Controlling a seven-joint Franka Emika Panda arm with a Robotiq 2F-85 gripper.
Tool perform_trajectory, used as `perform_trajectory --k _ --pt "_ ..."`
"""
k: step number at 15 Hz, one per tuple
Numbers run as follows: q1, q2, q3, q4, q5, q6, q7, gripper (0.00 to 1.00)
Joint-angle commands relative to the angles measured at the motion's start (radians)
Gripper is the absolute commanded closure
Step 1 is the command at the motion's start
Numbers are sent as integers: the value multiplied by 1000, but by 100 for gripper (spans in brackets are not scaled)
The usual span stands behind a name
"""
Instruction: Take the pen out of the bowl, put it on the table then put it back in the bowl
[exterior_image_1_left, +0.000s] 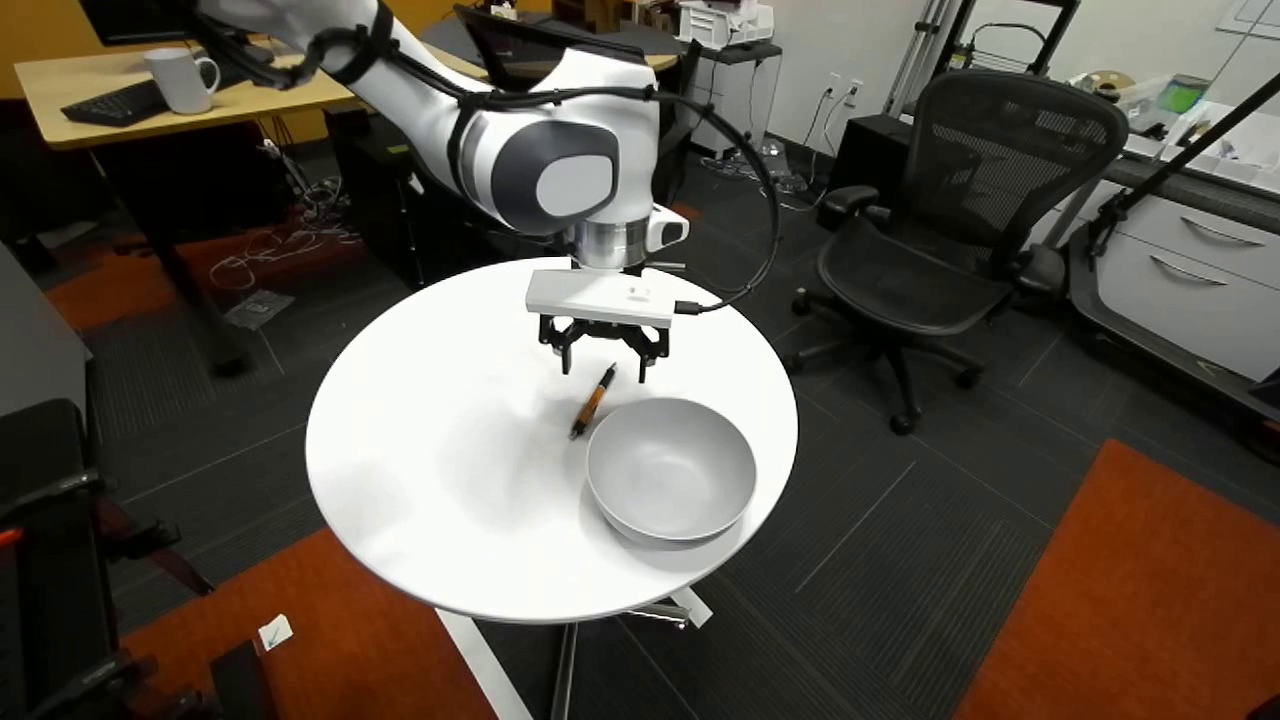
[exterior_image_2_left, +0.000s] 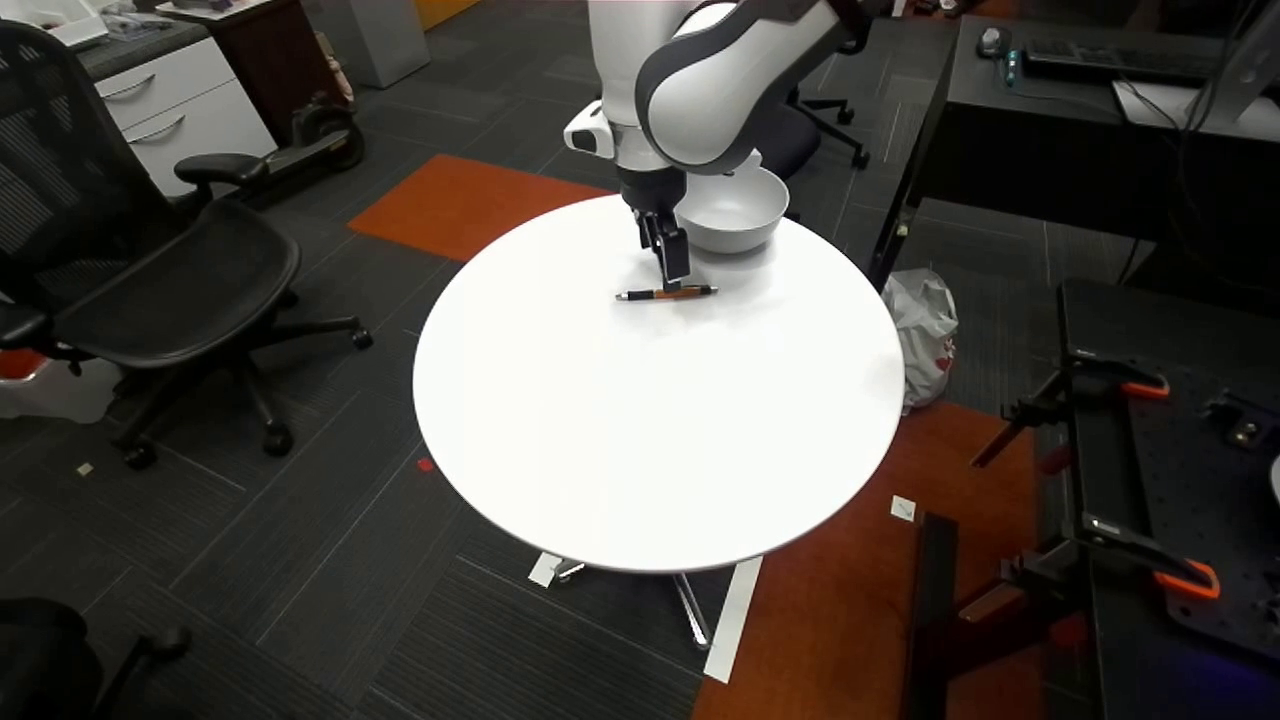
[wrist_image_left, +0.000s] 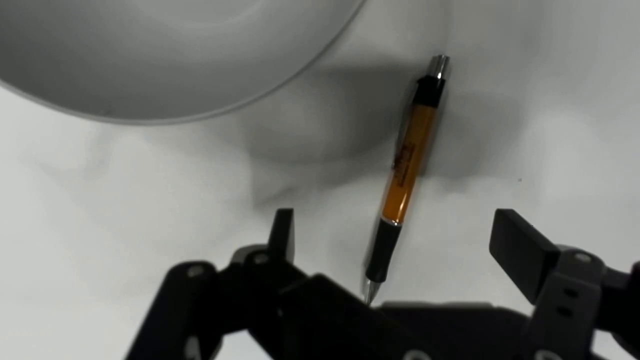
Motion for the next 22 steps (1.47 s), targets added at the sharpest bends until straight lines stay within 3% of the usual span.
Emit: perform_trajectory --k 1,9,10,12,20,22 --pt "-21 38 18 49 30 -2 -40 0" --pt "-29 94 26 104 40 -4 -46 0" --pt "-30 99 26 108 41 1 -47 25" --pt "-32 107 27 118 42 -1 -49 34" --pt "-37 121 35 141 49 -4 -48 95" --pt "-18 107 24 131 36 -6 -27 100"
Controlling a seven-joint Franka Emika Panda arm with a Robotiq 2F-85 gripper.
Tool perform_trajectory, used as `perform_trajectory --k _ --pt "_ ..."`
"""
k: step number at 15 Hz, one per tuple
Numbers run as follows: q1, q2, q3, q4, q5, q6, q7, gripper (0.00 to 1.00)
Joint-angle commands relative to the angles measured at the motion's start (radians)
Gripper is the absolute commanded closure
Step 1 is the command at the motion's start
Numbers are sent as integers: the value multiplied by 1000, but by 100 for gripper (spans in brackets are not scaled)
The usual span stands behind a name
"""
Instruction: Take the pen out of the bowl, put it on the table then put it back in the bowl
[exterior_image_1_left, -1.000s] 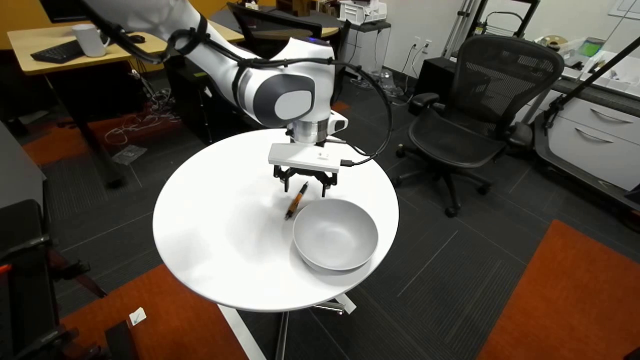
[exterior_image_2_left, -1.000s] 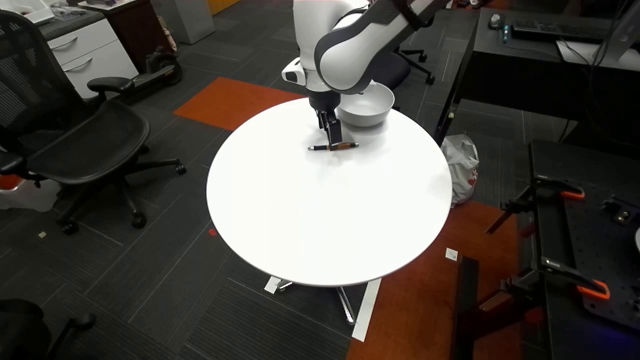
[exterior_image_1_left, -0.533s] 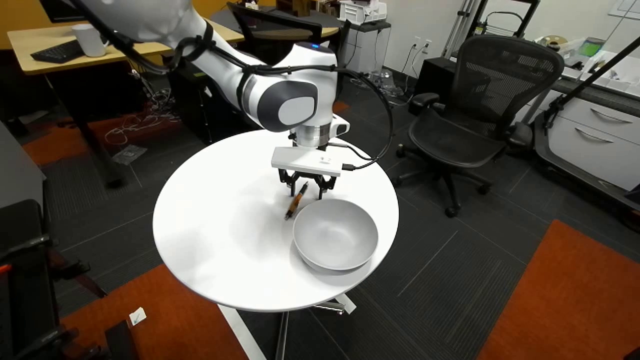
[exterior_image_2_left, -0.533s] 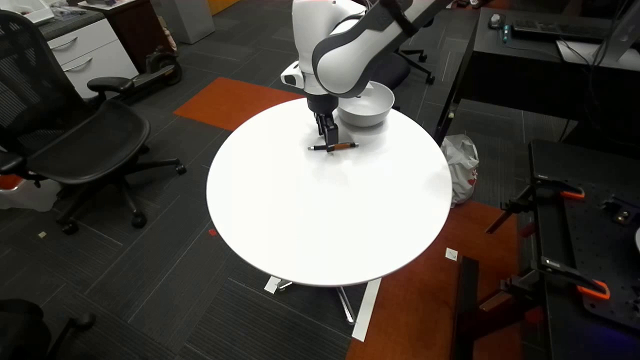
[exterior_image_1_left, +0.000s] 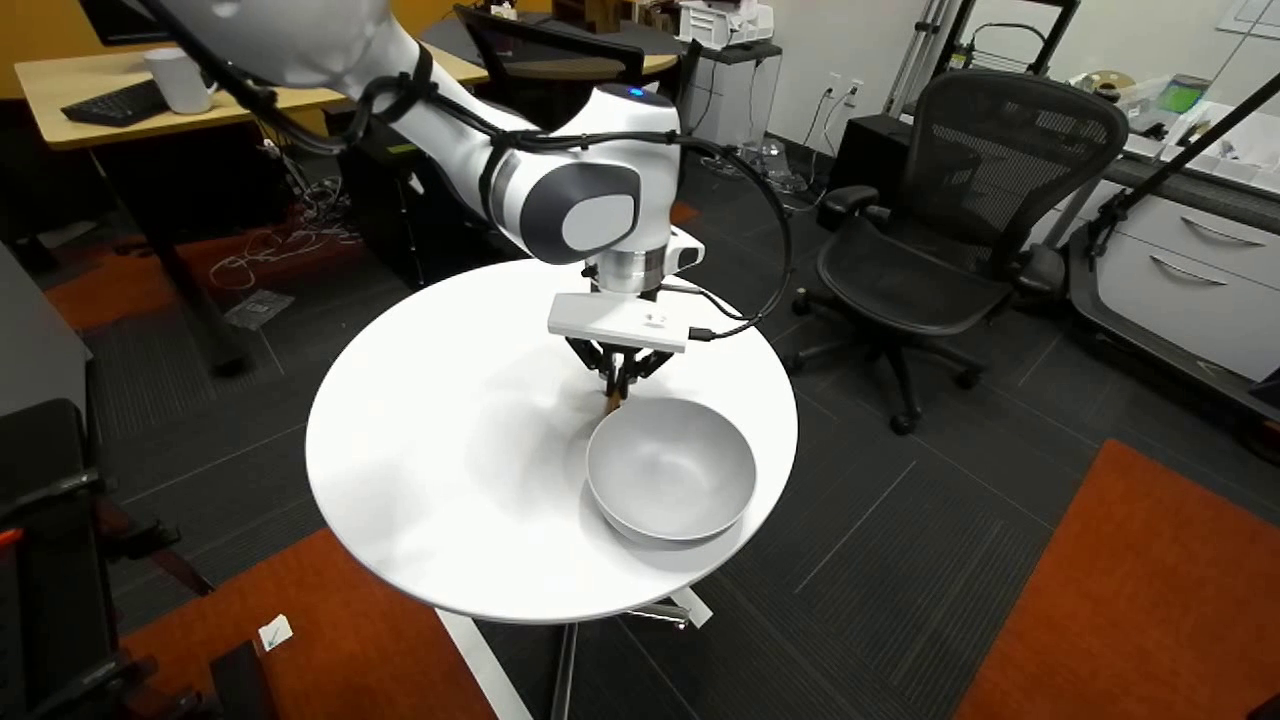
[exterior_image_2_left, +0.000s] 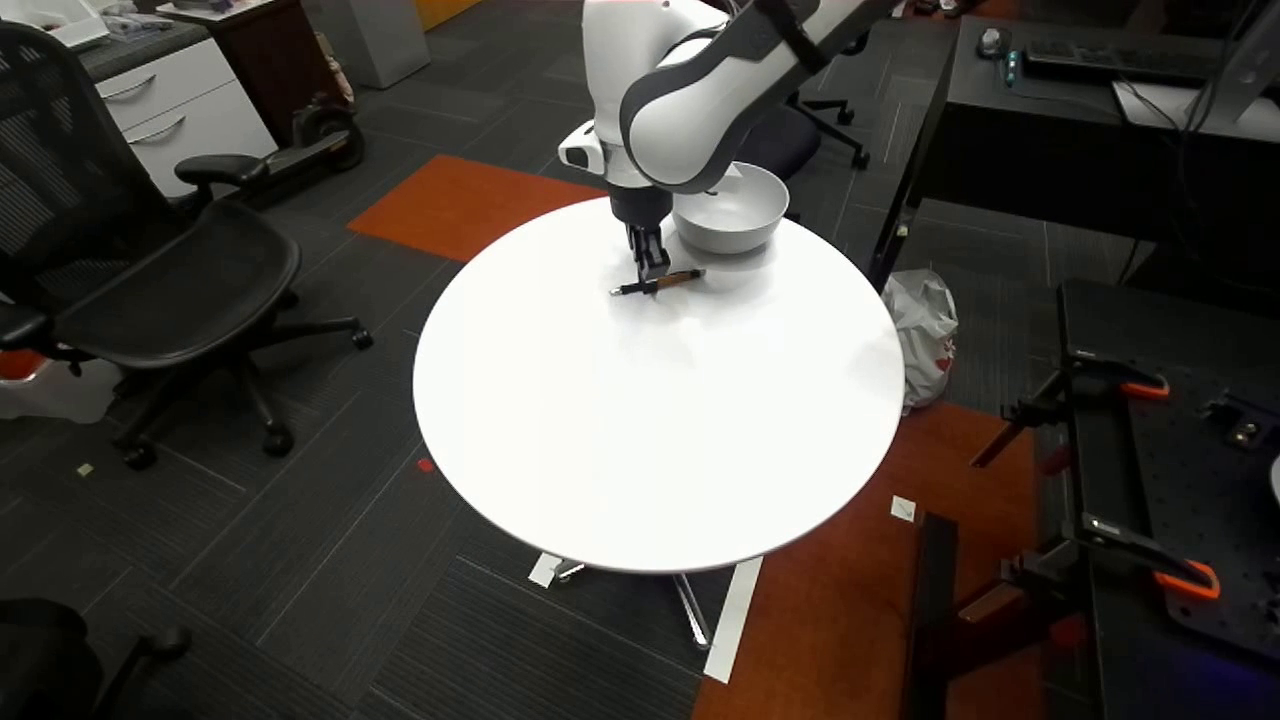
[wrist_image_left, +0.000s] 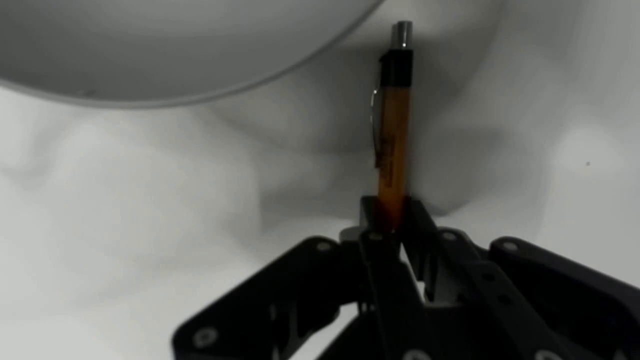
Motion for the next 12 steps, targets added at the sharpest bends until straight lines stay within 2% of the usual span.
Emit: perform_trajectory --k 1,8,12 --pt "16 -14 1 0 3 -2 -7 96" --pt "109 -117 -42 -73 -56 26 83 96" --pt "137 -193 -71 -121 -94 42 165 96"
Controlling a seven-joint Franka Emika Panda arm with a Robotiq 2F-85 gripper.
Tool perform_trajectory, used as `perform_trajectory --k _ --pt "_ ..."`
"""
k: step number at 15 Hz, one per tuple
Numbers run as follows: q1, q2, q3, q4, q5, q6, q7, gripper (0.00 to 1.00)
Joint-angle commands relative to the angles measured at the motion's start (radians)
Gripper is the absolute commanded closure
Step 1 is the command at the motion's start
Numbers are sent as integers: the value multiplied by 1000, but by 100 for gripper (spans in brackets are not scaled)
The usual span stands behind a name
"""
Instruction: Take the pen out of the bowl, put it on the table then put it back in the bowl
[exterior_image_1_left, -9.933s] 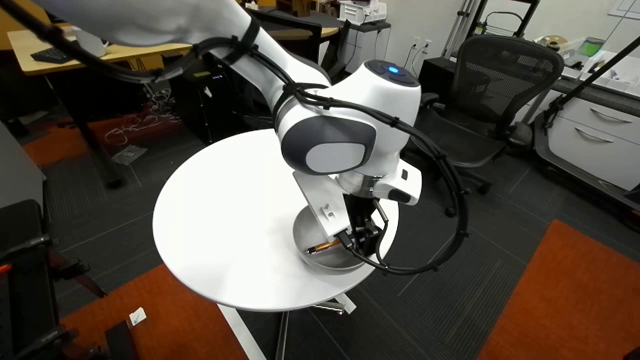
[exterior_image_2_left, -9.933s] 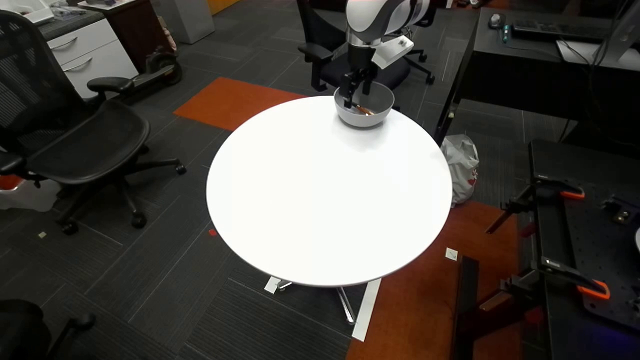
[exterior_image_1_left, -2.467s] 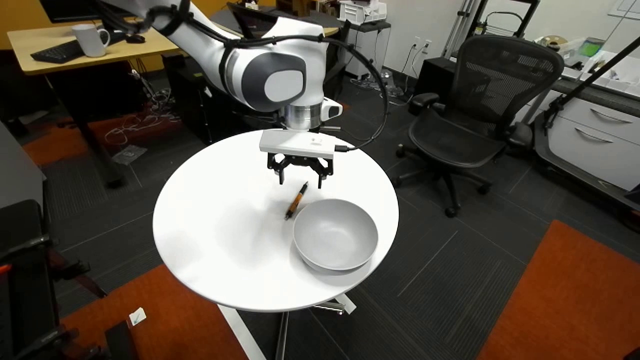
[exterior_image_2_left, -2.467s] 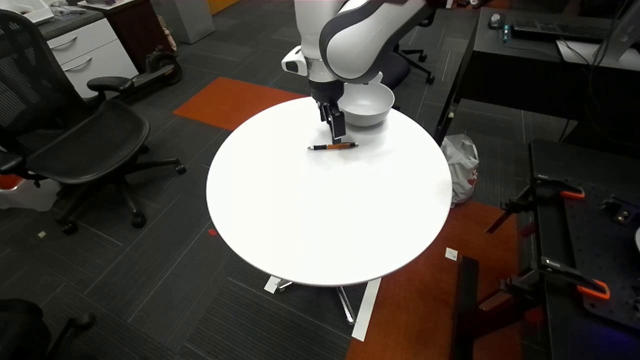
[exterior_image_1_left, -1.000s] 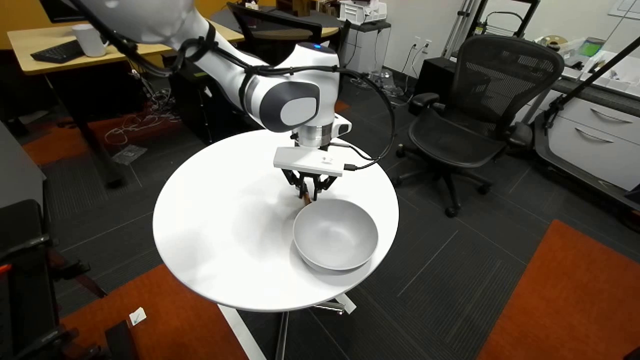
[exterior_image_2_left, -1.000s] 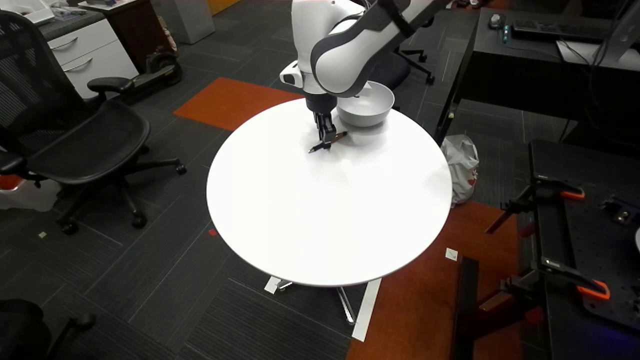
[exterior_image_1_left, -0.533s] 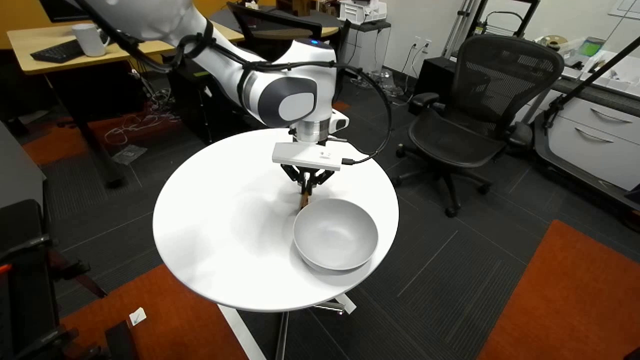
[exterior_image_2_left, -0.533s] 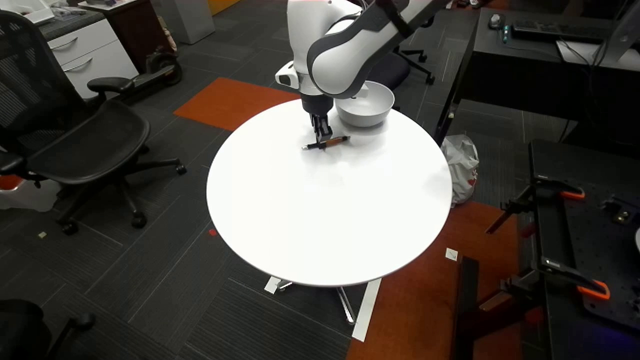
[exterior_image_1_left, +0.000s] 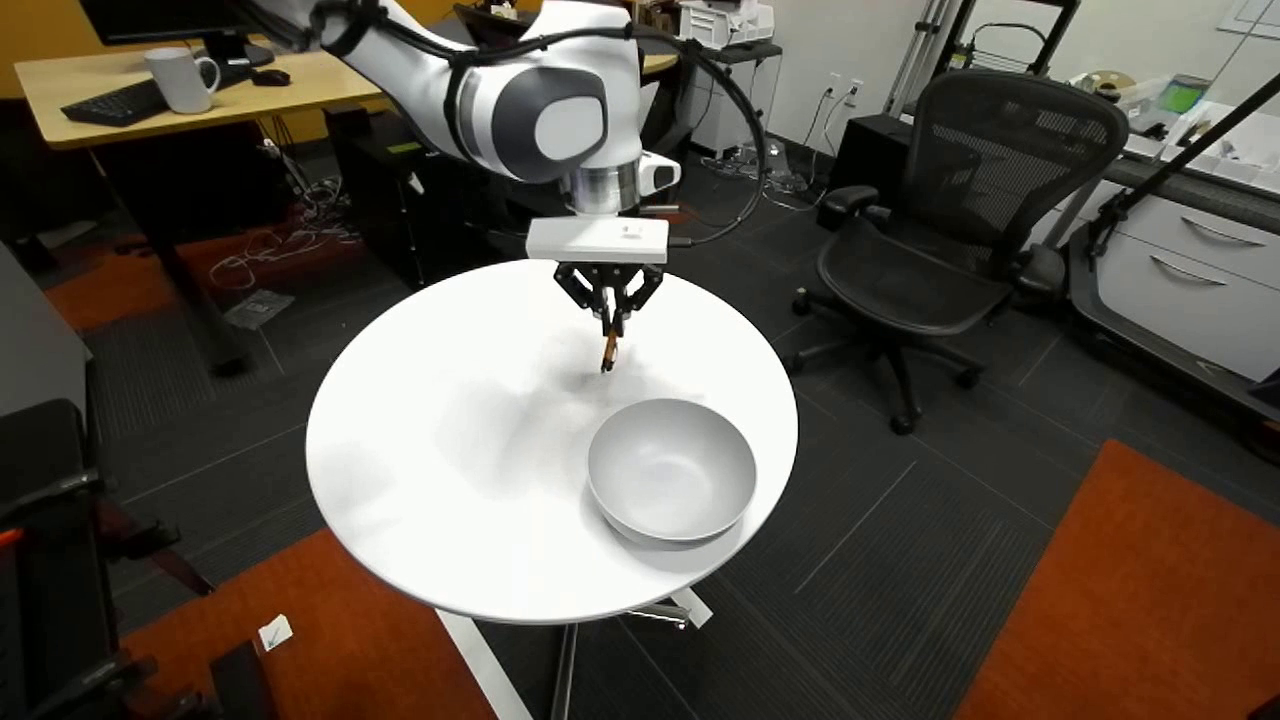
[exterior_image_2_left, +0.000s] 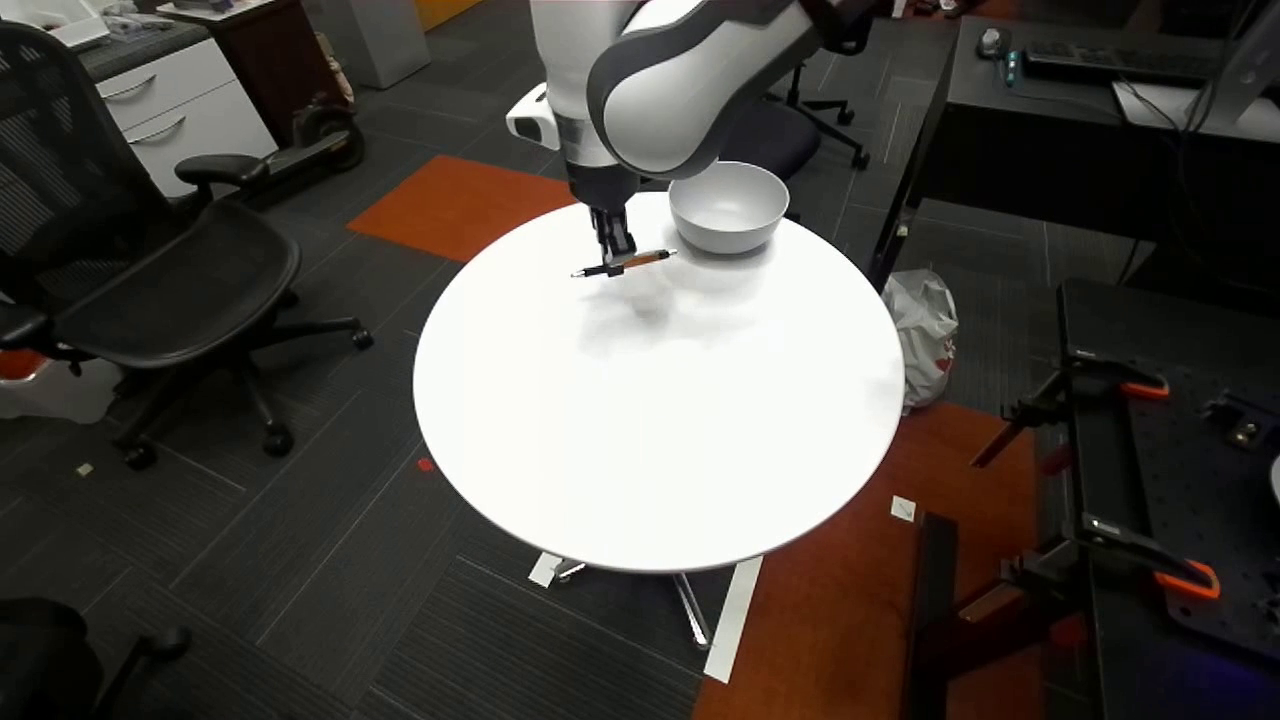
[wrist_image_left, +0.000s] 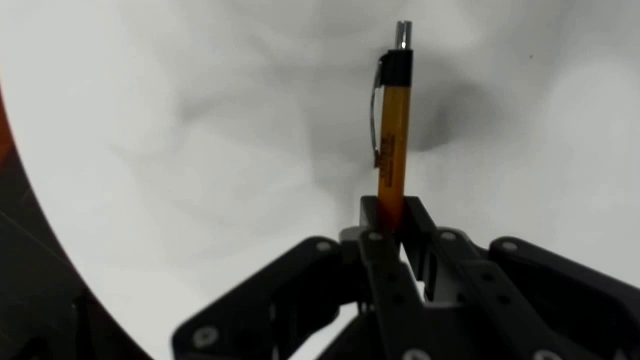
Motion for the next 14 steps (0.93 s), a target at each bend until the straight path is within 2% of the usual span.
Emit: perform_trajectory --k 1,6,14 --pt "25 -120 -40 -117 -45 48 90 96" --pt "16 -237 -69 -239 -80 138 180 96" --pt "1 -407 -159 -485 -91 343 342 96"
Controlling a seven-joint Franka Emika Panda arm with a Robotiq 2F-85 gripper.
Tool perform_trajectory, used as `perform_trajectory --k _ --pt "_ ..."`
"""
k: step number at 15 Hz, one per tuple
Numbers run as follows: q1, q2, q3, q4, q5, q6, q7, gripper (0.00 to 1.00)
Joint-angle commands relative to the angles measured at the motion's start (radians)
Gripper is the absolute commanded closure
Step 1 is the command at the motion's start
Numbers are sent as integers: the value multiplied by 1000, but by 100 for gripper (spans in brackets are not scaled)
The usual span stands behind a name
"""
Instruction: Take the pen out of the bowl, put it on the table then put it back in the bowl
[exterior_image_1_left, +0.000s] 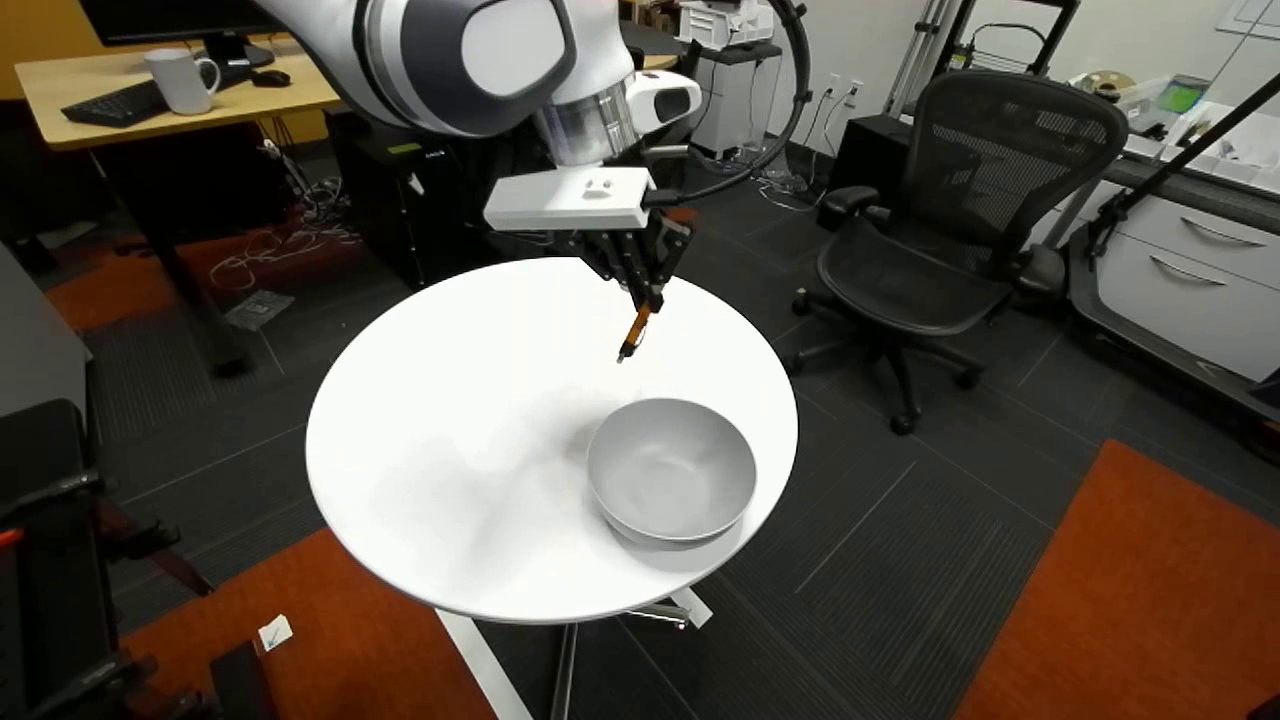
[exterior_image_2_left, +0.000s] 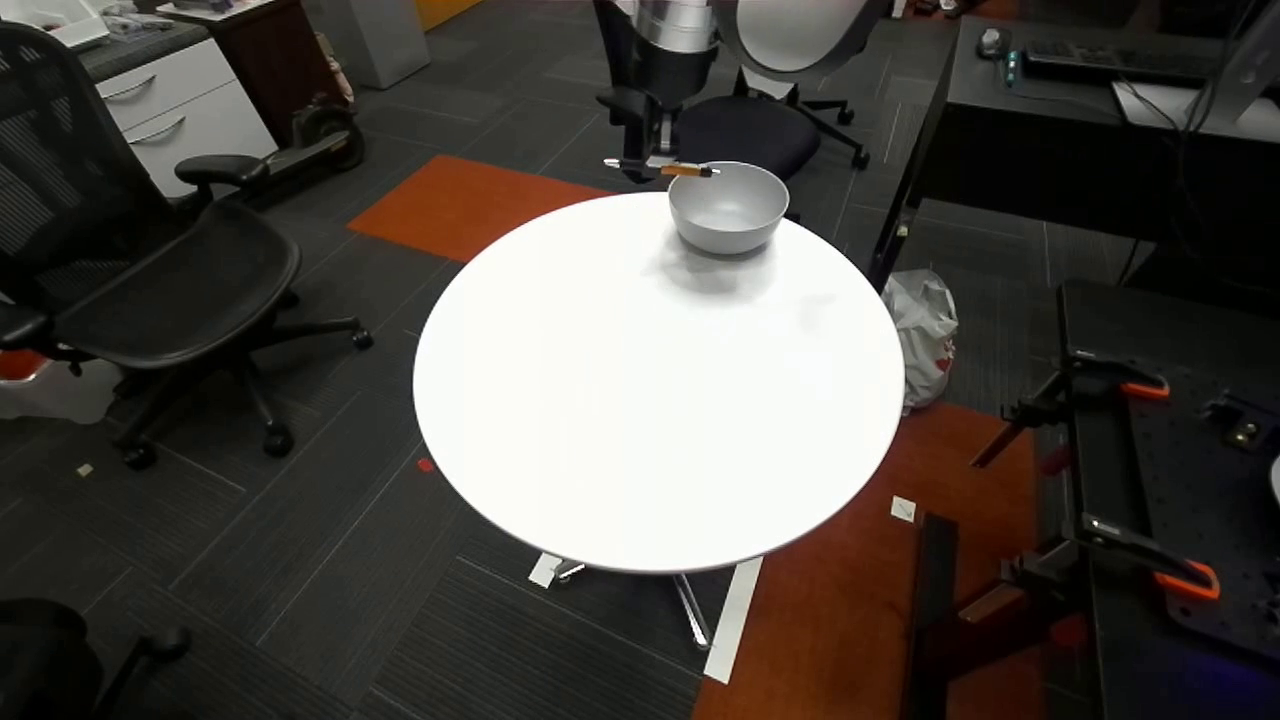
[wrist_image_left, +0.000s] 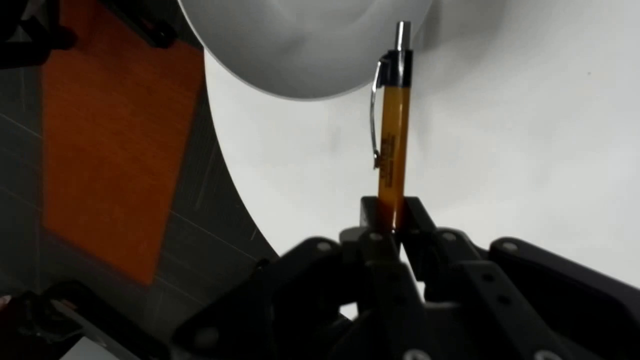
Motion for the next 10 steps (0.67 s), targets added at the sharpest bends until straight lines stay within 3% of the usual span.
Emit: perform_trajectory --k 1,4,10 --pt "-8 -115 -38 -159 -23 95 85 96" --pt "-38 -154 -47 -214 1 133 87 96" --pt "-151 -187 7 -242 146 117 0 96"
